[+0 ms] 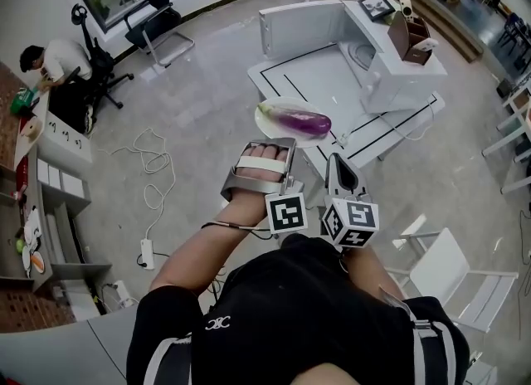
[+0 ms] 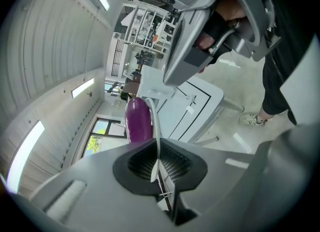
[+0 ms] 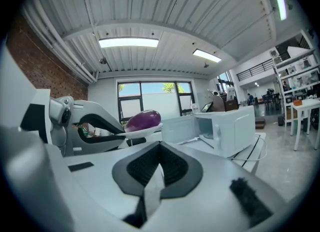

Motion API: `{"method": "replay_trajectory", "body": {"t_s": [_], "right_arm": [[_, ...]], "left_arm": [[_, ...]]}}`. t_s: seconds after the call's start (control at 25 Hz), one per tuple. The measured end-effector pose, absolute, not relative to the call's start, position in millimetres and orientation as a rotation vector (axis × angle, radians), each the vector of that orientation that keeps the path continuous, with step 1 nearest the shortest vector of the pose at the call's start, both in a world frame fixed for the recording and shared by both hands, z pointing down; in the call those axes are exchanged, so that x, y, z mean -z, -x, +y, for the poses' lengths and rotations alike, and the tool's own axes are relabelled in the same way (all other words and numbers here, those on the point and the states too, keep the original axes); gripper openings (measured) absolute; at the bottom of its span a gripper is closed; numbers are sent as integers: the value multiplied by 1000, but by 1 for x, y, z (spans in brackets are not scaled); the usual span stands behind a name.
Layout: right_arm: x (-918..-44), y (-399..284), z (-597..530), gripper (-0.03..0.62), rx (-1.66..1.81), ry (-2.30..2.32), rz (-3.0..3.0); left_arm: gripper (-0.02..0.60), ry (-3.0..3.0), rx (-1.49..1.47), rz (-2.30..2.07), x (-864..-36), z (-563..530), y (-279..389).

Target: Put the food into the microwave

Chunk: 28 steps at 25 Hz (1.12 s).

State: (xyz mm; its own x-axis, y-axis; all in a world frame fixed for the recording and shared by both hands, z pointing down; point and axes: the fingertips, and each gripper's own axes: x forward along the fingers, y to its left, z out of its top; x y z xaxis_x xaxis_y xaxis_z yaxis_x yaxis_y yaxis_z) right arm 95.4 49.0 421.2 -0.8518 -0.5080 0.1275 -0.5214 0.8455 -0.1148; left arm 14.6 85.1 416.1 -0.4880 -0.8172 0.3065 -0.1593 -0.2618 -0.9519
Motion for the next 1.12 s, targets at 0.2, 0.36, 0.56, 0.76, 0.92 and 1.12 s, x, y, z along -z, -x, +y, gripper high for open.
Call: {"method": "replay_trajectory", "body": {"t_s": [0.2,0.36,0.56,0.76,0.92,1.12], "right_arm": [[-423,-63,9,6,-246,-863,-2928],[-418,-37,-26,6,-256,-903,-2926],[-416,-11,-72,6,-277,-965,-2906],[-419,11,-112,6,-282,-1004,-2873],[-421,19,-144,6,-283,-1056,-2836],[-418,14,-168,6,-260,-1106,-2800]], "left_arm": [[21,1202,1789,1479,-417,51,16],[21,1209,1783,1451,-415,16,45],[21,1237,1764,1392,-416,-32,72],[21,1279,1735,1341,-420,-81,94],[21,1296,1695,1290,-419,-124,106],[21,1284,1613,1247,-423,-174,118]]}}
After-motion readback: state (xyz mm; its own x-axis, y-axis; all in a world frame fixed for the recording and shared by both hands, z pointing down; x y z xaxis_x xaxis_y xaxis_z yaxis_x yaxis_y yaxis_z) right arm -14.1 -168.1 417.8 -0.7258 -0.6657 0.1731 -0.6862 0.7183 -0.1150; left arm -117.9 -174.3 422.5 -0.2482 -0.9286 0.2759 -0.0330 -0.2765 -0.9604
